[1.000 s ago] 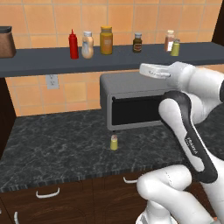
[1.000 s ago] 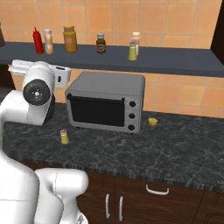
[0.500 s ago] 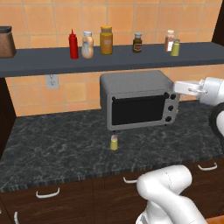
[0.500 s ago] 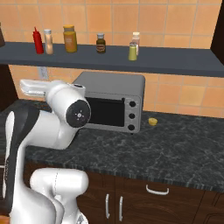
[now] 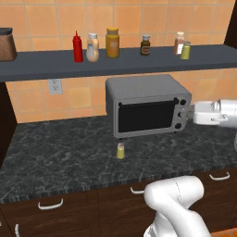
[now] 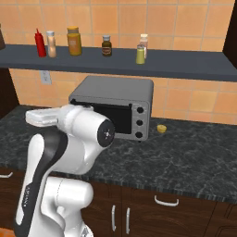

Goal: Put the shaker and condiment bottle from the counter next to their counterparts in the cabinet.

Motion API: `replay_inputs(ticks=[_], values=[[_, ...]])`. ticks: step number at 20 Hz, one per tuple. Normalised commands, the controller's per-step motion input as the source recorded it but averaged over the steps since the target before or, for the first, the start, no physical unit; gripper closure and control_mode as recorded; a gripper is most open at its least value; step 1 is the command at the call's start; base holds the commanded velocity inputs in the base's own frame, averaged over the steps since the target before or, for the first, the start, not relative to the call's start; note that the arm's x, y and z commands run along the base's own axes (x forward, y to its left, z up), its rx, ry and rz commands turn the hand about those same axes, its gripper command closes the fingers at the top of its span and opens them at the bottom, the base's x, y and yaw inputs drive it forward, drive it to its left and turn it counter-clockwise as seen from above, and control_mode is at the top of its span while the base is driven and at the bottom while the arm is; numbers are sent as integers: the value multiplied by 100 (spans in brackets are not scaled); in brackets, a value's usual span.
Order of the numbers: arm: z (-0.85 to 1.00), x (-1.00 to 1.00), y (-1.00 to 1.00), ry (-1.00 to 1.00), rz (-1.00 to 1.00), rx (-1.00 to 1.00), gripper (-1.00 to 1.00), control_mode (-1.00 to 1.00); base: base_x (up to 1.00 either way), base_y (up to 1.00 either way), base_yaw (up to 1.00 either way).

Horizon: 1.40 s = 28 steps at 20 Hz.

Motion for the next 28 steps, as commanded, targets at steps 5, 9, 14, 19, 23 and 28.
replay_inputs(ticks=[5, 9, 14, 19, 23, 28], values=[[-60, -2, 27, -23, 25, -16, -100, -100, 0, 0, 0], [-64, 0, 13, -47, 22, -32, -100, -100, 0, 0, 0], [-78, -1, 7, -49, 15, -31, -100, -100, 0, 0, 0], [-65, 3, 15, -14, 8, -15, -100, -100, 0, 0, 0], [-51, 22, 15, 3, 1, 0, -100, -100, 0, 0, 0], [-52, 26, 2, 6, -6, 0, -100, -100, 0, 0, 0]])
